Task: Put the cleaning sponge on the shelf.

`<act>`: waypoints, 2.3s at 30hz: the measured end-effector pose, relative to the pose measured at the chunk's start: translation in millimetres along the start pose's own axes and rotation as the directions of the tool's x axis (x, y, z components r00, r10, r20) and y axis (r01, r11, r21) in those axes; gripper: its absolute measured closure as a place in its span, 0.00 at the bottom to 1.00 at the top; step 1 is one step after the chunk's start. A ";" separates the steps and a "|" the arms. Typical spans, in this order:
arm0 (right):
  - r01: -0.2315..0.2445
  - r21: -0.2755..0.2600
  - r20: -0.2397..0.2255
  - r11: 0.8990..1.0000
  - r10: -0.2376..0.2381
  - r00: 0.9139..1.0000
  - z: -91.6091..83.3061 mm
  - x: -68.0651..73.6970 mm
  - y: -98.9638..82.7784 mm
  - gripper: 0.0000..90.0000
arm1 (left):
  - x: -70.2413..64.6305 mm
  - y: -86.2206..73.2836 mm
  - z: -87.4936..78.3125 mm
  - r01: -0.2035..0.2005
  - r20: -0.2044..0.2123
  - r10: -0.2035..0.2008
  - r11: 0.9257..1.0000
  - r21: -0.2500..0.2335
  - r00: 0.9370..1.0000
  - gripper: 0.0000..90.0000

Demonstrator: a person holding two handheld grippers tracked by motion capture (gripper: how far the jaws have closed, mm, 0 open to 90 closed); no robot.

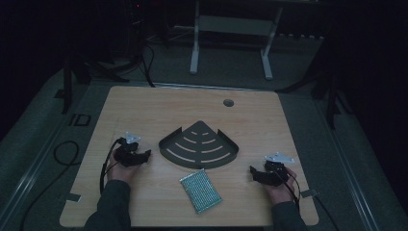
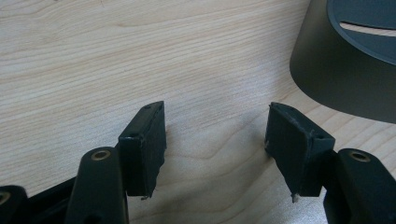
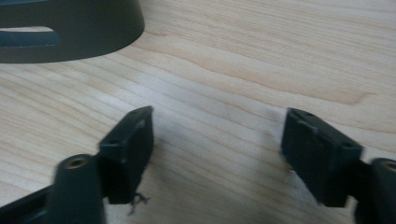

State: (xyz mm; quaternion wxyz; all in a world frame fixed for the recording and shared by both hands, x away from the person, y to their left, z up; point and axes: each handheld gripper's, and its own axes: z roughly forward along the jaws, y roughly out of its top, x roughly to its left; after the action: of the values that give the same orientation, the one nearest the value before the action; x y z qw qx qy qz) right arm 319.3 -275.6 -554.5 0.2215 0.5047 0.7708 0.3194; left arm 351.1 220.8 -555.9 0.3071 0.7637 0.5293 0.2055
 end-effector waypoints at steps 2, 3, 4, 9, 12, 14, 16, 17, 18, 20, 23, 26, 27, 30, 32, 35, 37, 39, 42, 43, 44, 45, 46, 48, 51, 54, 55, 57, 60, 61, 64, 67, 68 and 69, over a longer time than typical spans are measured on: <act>0.011 -0.012 -0.006 1.000 -0.011 1.000 -2.9 2.3 1.0 0.36 | 0.0 0.0 0.0 0.000 -0.001 0.000 1.000 0.000 1.000 0.43; 0.014 -0.017 -0.011 1.000 -0.014 1.000 -4.6 3.6 1.7 0.38 | 0.0 -0.1 0.0 0.000 -0.001 0.000 1.000 0.000 1.000 0.43; 0.017 -0.024 -0.017 1.000 -0.018 1.000 -6.1 4.8 2.6 0.39 | -0.1 -0.1 0.0 0.001 -0.001 -0.001 1.000 0.000 1.000 0.43; 0.050 -0.046 -0.051 0.998 -0.053 0.997 -12.9 12.4 7.2 0.42 | -0.7 -0.1 -0.1 0.004 -0.004 -0.004 1.000 0.000 1.000 0.43; 0.075 -0.033 -0.073 0.997 -0.078 0.994 -13.8 16.7 8.5 0.43 | -0.6 -0.1 -0.1 0.003 -0.004 -0.003 1.000 0.000 1.000 0.43; 0.079 -0.028 -0.076 0.996 -0.081 0.994 -13.8 18.1 8.9 0.43 | -0.5 -0.2 -0.2 0.002 -0.003 -0.002 1.000 0.000 1.000 0.43; 0.082 -0.031 -0.109 0.996 -0.085 0.990 -15.6 21.2 10.2 0.44 | -0.4 -0.3 -0.2 0.001 -0.002 -0.001 1.000 0.000 1.000 0.43; 0.079 -0.039 -0.127 0.996 -0.084 0.988 -17.1 22.3 10.9 0.46 | -0.4 -0.3 -0.2 0.001 -0.002 -0.001 1.000 0.000 1.000 0.43; 0.077 -0.046 -0.148 0.996 -0.083 0.985 -18.7 23.5 11.9 0.49 | -0.4 -0.3 -0.3 0.001 -0.002 -0.001 1.000 0.001 1.000 0.43; 0.084 -0.053 -0.164 0.995 -0.091 0.982 -20.2 25.1 12.8 0.51 | -0.3 -0.2 -0.3 0.001 -0.002 -0.001 1.000 0.001 1.000 0.43; 0.115 -0.061 -0.195 0.992 -0.125 0.973 -24.6 33.8 16.2 0.63 | -0.4 -0.2 -0.3 0.001 -0.002 -0.001 1.000 0.001 1.000 0.43; 0.141 -0.048 -0.204 0.989 -0.148 0.968 -24.8 41.9 18.5 0.73 | -0.3 -0.3 -0.3 0.001 -0.002 -0.001 1.000 0.001 1.000 0.43; 0.150 -0.044 -0.219 0.988 -0.156 0.963 -24.8 43.9 19.1 0.76 | -0.3 -0.3 -0.3 0.001 -0.002 -0.001 1.000 0.001 1.000 0.43; 0.149 -0.042 -0.260 0.988 -0.155 0.953 -25.4 49.5 20.7 0.85 | -0.4 -0.3 -0.3 0.001 -0.002 -0.001 1.000 0.000 1.000 0.43; 0.159 -0.046 -0.274 0.986 -0.165 0.947 -26.4 53.3 21.6 0.90 | -0.3 -0.3 -0.3 0.001 -0.002 -0.001 1.000 0.000 1.000 0.43; 0.169 -0.049 -0.295 0.984 -0.176 0.939 -27.8 58.7 22.8 0.99 | -0.3 -0.4 -0.3 0.001 -0.002 -0.001 1.000 0.000 1.000 0.43; 0.160 -0.048 -0.326 0.986 -0.167 0.931 -27.5 60.7 23.8 1.00 | -0.3 -0.3 -0.3 0.001 -0.002 -0.001 1.000 0.000 1.000 0.43; 0.174 -0.045 -0.338 0.984 -0.179 0.924 -27.0 65.9 24.8 1.00 | -0.3 -0.4 -0.3 0.001 -0.002 -0.001 1.000 0.000 1.000 0.43; 0.184 -0.045 -0.345 0.982 -0.189 0.919 -26.7 69.9 25.1 1.00 | -0.3 -0.3 -0.3 0.001 -0.001 -0.001 1.000 0.000 1.000 0.43; 0.193 -0.046 -0.347 0.980 -0.197 0.917 -26.4 72.1 25.3 1.00 | -0.3 -0.4 -0.3 0.001 -0.001 -0.001 1.000 0.000 1.000 0.43; 0.198 -0.042 -0.353 0.979 -0.200 0.914 -25.9 74.4 25.5 1.00 | -0.3 -0.4 -0.3 0.001 -0.001 -0.001 1.000 0.000 1.000 0.43; 0.207 -0.037 -0.360 0.978 -0.207 0.910 -25.4 77.1 25.6 1.00 | -0.3 -0.4 -0.3 0.001 -0.001 -0.001 1.000 0.000 1.000 0.43; 0.210 -0.037 -0.364 0.977 -0.209 0.908 -24.8 78.7 25.7 1.00 | -0.3 -0.4 -0.3 0.001 -0.001 -0.001 1.000 0.000 1.000 0.43; 0.224 -0.033 -0.367 0.974 -0.221 0.903 -23.7 82.9 25.9 1.00 | -0.3 -0.4 -0.3 0.001 -0.001 -0.001 1.000 0.000 1.000 0.43; 0.241 -0.032 -0.374 0.970 -0.235 0.897 -23.3 89.1 26.1 1.00 | -0.4 -0.4 -0.2 0.001 -0.001 -0.001 1.000 0.000 1.000 0.43; 0.247 -0.040 -0.380 0.968 -0.243 0.892 -23.5 94.9 26.4 1.00 | -0.4 -0.3 -0.2 0.001 -0.001 -0.001 1.000 0.000 1.000 0.43; 0.252 -0.041 -0.381 0.967 -0.249 0.891 -23.6 97.1 26.5 1.00 | -0.4 -0.3 -0.3 0.000 -0.001 0.000 1.000 0.000 1.000 0.43; 0.257 -0.045 -0.394 0.965 -0.254 0.884 -23.1 102.0 26.5 0.99 | -0.4 -0.3 -0.2 0.001 -0.001 -0.001 1.000 0.000 1.000 0.43; 0.267 -0.047 -0.405 0.963 -0.262 0.876 -21.6 107.6 26.1 0.99 | -0.5 -0.3 -0.2 0.000 -0.001 0.000 1.000 0.000 1.000 0.43; 0.269 -0.048 -0.410 0.962 -0.264 0.873 -21.1 109.2 25.9 0.99 | -0.5 -0.3 -0.2 0.001 -0.001 -0.001 1.000 0.000 1.000 0.43; 0.283 -0.048 -0.423 0.958 -0.276 0.863 -20.2 114.3 25.7 0.99 | -0.5 -0.3 -0.2 0.000 -0.001 0.000 1.000 0.001 1.000 0.43; 0.291 -0.046 -0.433 0.956 -0.281 0.856 -19.3 117.9 26.2 1.00 | -0.5 -0.2 -0.2 0.000 -0.001 0.000 1.000 0.001 1.000 0.43; 0.293 -0.045 -0.436 0.955 -0.283 0.855 -19.0 119.4 26.4 1.00 | -0.5 -0.2 -0.2 -0.001 -0.001 0.001 1.000 0.001 1.000 0.43; 0.302 -0.044 -0.452 0.952 -0.289 0.844 -18.1 125.6 26.9 1.00 | -0.5 -0.2 -0.2 -0.001 -0.001 0.001 1.000 0.001 1.000 0.43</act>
State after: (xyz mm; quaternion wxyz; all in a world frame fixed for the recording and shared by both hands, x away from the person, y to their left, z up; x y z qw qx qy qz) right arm 275.1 -157.3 -525.0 0.0748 0.2946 0.8739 0.3793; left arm 350.7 220.4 -555.9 0.3065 0.7640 0.5292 0.2057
